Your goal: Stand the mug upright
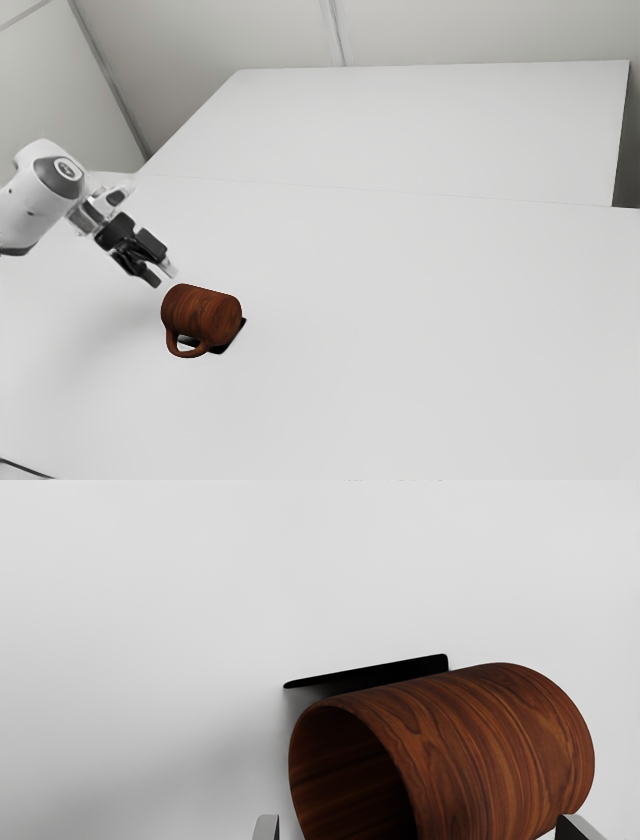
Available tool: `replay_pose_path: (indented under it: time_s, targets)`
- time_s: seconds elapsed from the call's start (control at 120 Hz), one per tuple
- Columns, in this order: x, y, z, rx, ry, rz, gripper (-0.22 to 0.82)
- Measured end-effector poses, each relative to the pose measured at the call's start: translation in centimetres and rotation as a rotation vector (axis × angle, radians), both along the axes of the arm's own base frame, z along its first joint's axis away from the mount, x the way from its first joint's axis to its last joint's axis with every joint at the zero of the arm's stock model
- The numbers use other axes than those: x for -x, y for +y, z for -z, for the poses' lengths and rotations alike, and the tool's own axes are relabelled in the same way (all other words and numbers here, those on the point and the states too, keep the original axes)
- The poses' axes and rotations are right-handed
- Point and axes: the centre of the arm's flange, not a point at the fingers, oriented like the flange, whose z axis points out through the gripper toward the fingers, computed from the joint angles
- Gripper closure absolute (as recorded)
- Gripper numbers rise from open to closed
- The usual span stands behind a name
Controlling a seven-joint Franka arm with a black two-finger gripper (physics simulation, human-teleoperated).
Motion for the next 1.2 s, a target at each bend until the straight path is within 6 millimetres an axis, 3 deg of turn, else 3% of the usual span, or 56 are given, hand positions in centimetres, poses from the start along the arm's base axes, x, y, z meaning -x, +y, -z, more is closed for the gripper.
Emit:
replay_pose_path:
  time_s: [0.183, 0.567, 0.725, 1.008, 1.2]
  targets:
    - [0.8, 1.0, 2.8, 0.146, -0.014, 0.030, 0.00]
    - [2.1, -0.3, 5.2, 0.412, 0.028, -0.017, 0.03]
    - [2.3, -0.9, 5.9, 0.458, 0.083, -0.042, 0.21]
    - [2.4, -1.4, 5.3, 0.480, 0.128, -0.062, 0.59]
    - [2.3, -1.8, 4.7, 0.488, 0.146, -0.059, 0.71]
